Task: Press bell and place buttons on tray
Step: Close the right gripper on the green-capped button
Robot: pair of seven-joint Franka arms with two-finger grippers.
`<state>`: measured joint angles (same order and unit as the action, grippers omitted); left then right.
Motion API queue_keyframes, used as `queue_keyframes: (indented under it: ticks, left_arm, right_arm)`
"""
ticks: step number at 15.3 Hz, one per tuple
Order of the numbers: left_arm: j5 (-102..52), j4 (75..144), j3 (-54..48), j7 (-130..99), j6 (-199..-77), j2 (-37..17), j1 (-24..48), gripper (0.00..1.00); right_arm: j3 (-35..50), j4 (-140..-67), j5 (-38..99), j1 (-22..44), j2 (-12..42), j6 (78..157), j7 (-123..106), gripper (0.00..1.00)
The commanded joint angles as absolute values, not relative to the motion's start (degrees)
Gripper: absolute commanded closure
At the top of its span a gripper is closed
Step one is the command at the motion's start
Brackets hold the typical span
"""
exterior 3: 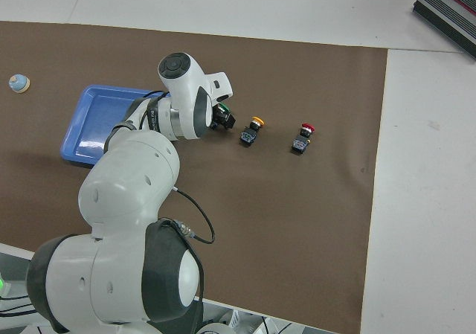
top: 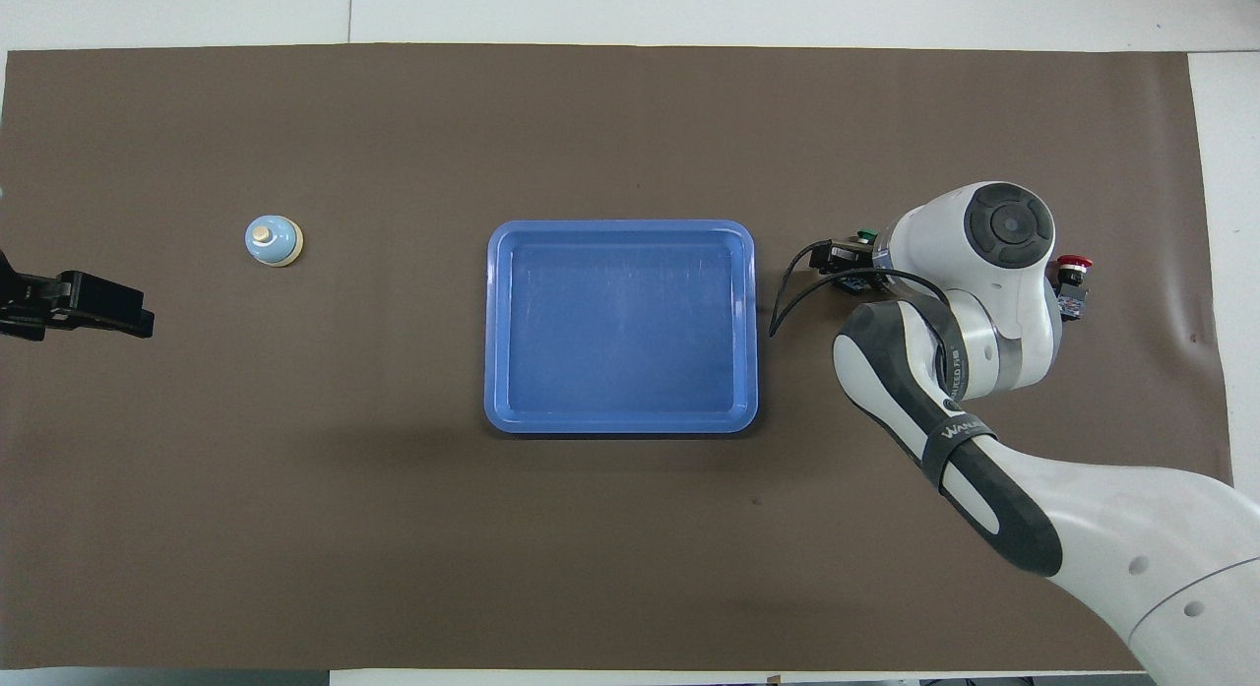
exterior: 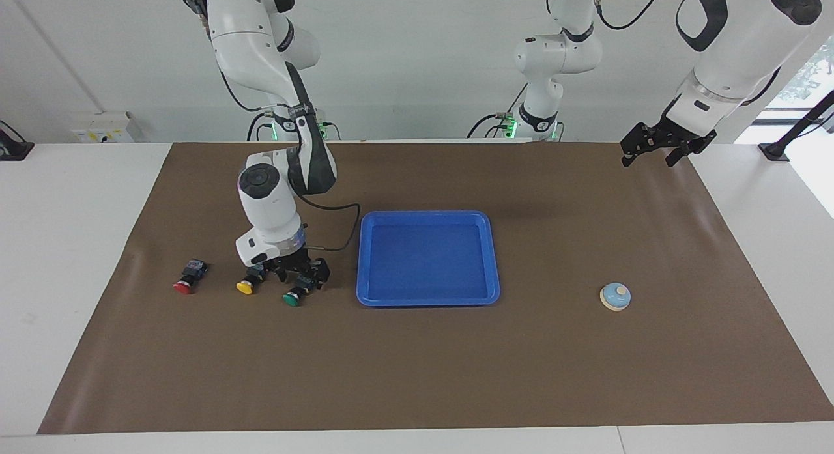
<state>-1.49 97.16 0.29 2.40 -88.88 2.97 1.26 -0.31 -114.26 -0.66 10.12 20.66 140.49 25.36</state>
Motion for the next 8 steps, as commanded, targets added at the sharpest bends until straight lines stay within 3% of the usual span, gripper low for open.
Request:
queue_keyframes:
  ticks: [1, 3, 4, 8]
  left_arm:
    - [-1.93, 97.56, 0.79, 3.34, -88.59, 3.78, 1.49, 0.0]
    - [-1.93, 97.56, 0.79, 3.34, -88.59, 3.78, 1.49, 0.0]
    - [-1.93, 97.56, 0.79, 3.34, -88.59, 3.78, 1.49, 0.0]
    - [-1.93, 97.47, 0.79, 3.34, -88.59, 3.78, 1.49, 0.0]
  right_arm:
    - [-0.09, -113.55, -0.7, 9.58, 21.18, 140.98, 26.54, 0.5]
    - [-0.09, -113.55, -0.7, 9.49, 21.27, 141.06, 26.63, 0.91]
    - [-0.09, -113.47, -0.7, 9.58, 21.27, 141.06, 26.63, 1.0]
    - [-0.09, -111.81, -0.7, 9.93, 21.27, 140.19, 26.54, 1.0]
